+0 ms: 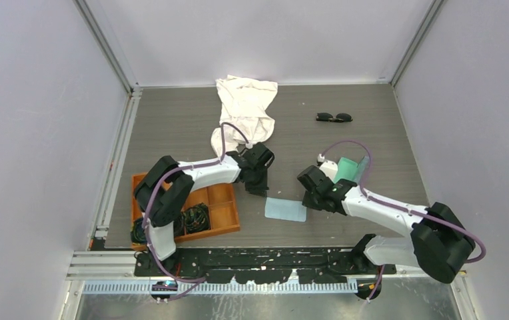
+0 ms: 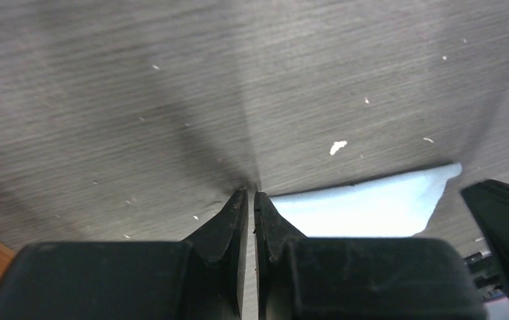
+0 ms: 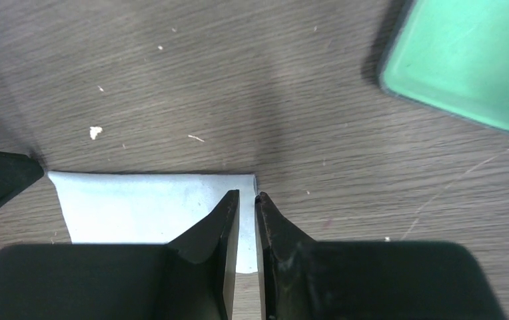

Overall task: Organize the sunglasses
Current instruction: Adjust the sunglasses case at the center of the board.

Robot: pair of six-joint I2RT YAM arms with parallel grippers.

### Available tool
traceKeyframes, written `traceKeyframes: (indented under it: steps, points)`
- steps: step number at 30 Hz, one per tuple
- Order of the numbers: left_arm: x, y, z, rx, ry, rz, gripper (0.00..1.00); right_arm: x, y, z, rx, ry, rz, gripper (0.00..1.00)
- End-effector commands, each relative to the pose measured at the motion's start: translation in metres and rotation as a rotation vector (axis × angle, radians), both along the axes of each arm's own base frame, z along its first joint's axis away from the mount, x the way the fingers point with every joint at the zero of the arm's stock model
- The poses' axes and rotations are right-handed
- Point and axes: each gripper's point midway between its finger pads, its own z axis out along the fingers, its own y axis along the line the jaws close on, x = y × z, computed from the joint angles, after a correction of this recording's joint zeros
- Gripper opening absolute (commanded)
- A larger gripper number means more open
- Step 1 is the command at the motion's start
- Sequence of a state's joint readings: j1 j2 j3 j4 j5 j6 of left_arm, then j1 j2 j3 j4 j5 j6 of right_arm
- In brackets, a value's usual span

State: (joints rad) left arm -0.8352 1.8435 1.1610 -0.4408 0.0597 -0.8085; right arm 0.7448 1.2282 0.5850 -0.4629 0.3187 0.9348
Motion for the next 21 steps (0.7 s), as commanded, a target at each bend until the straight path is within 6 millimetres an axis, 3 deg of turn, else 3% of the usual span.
traceKeyframes:
  steps: [1,7,11,21]
  points:
    - [0.016,-0.002,0.021,-0.02,-0.089,-0.014,0.1,0.02,-0.015,0.038,-0.062,-0.129,-0.023,0.22]
    - [0.006,-0.009,0.054,-0.15,-0.136,-0.064,0.09,0.042,-0.057,0.058,-0.153,-0.18,-0.122,0.28]
    - [-0.002,-0.002,0.06,-0.157,-0.133,-0.064,0.13,0.068,-0.089,0.064,-0.141,-0.159,-0.229,0.38]
    - [-0.01,0.01,0.067,-0.146,-0.136,-0.052,0.19,0.135,-0.124,0.045,-0.203,-0.083,-0.331,0.43]
